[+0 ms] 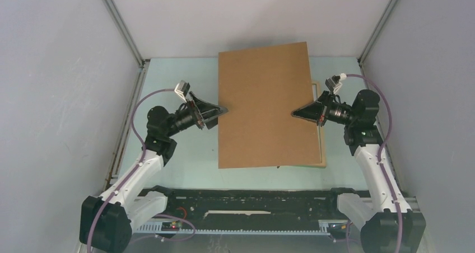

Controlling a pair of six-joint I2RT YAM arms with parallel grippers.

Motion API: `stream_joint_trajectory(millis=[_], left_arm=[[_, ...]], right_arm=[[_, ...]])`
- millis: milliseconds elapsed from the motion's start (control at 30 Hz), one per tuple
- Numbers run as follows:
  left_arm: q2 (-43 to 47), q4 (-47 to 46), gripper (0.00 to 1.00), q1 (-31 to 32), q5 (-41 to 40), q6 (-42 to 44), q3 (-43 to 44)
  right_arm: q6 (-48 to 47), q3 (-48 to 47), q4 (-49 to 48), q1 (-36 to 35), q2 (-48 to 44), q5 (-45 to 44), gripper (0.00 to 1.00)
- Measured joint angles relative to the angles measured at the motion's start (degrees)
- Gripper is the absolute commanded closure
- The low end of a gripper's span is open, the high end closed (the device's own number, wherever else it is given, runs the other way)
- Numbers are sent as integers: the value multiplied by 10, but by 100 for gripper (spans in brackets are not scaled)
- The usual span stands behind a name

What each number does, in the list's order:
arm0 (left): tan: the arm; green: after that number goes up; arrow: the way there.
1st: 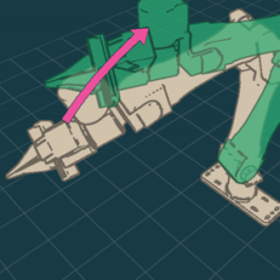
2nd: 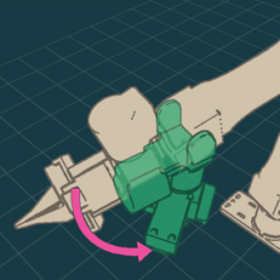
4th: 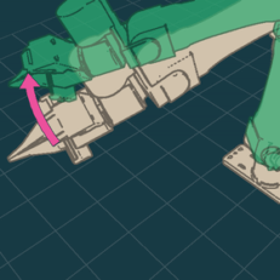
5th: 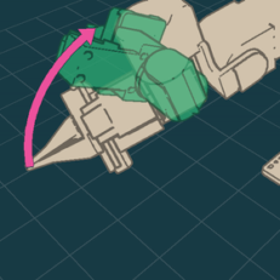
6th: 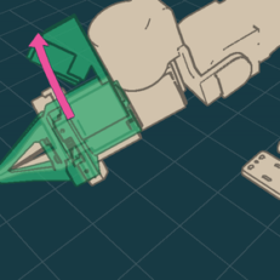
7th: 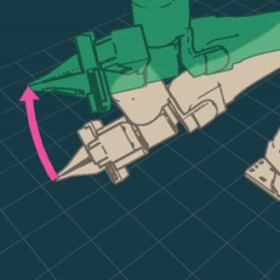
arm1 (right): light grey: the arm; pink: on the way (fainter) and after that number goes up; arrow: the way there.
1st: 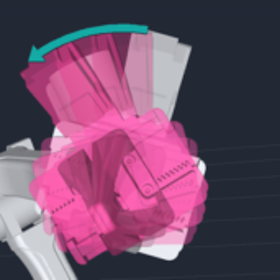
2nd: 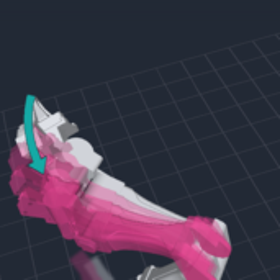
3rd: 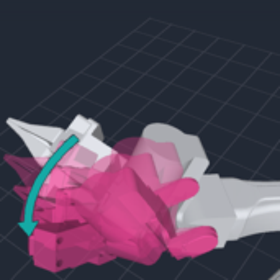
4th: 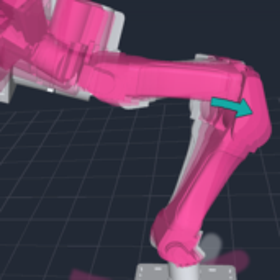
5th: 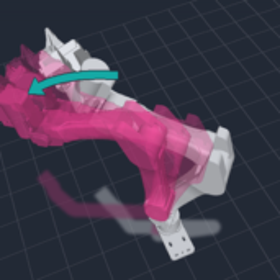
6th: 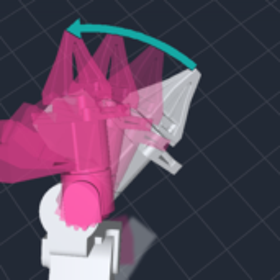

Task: Put the photo into the frame

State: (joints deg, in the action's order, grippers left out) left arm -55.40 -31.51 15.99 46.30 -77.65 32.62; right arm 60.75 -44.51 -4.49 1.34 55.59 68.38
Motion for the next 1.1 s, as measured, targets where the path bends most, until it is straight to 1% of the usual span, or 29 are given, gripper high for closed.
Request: stream_joint_trajectory(millis=[67,133,200,233,267,333,433,500,533,600,633,733,767,867,967,1033,1100], left_arm=[[0,-5,1,0,7,0,0],[0,-10,10,0,18,-2,0],[0,-19,24,0,26,-9,0],[0,-27,35,0,31,-12,0],[0,-33,42,0,36,-16,0],[0,-41,51,-1,41,-20,0],[0,-48,61,-1,53,-30,0],[0,-52,73,-1,56,-36,0],[0,-54,83,-2,57,-39,0],[0,-53,97,-2,61,-46,0],[0,-52,99,-3,63,-46,0],[0,-41,100,-3,65,-49,0],[0,-33,100,-3,64,-49,0],[5,4,100,-3,58,-26,1],[35,124,100,-3,25,46,17],[54,193,100,-3,3,87,42],[63,235,100,-4,-13,119,65]], right_arm=[[7,0,-8,0,-5,-1,100],[11,0,-10,0,-6,-3,100],[12,0,-9,-4,-6,-6,100],[11,0,-9,-5,-4,-7,100],[11,0,-9,-7,-2,-7,100],[11,0,-10,-17,5,-9,100],[10,0,-11,-30,13,-9,100],[9,0,-11,-31,19,-6,100],[8,0,-11,-31,21,-4,100],[6,0,-11,-31,27,0,100],[5,0,-10,-31,28,2,100],[-11,-1,-7,-30,29,3,84],[-23,-5,7,-29,29,2,79],[-92,-28,90,-30,42,-11,63],[-172,-49,180,-32,65,-50,45],[-216,-50,232,-32,76,-91,38],[-244,-51,271,-33,84,-124,35]])
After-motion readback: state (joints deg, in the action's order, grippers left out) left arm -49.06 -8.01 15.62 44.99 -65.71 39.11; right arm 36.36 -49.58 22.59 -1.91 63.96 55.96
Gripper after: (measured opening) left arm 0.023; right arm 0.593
